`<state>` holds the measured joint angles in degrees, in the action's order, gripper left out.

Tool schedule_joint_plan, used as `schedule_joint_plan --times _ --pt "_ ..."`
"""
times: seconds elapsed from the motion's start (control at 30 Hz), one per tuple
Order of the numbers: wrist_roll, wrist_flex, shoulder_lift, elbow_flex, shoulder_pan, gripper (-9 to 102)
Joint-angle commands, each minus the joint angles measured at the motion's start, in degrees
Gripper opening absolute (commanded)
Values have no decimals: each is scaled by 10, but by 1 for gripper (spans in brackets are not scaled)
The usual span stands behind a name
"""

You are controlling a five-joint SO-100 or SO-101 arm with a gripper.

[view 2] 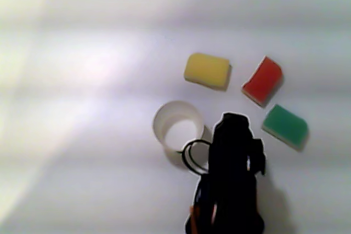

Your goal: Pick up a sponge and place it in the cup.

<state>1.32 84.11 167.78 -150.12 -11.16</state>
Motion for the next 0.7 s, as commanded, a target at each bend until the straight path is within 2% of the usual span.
schedule_joint_plan --times 0.0,0.13,0.33,0.67 --pt "-30 6 -72 90 -29 0" --pt "-60 -4 -155 163 -60 0" --pt "-86 -72 -279 240 -91 0" --pt "-143 -105 -523 394 -141 0"
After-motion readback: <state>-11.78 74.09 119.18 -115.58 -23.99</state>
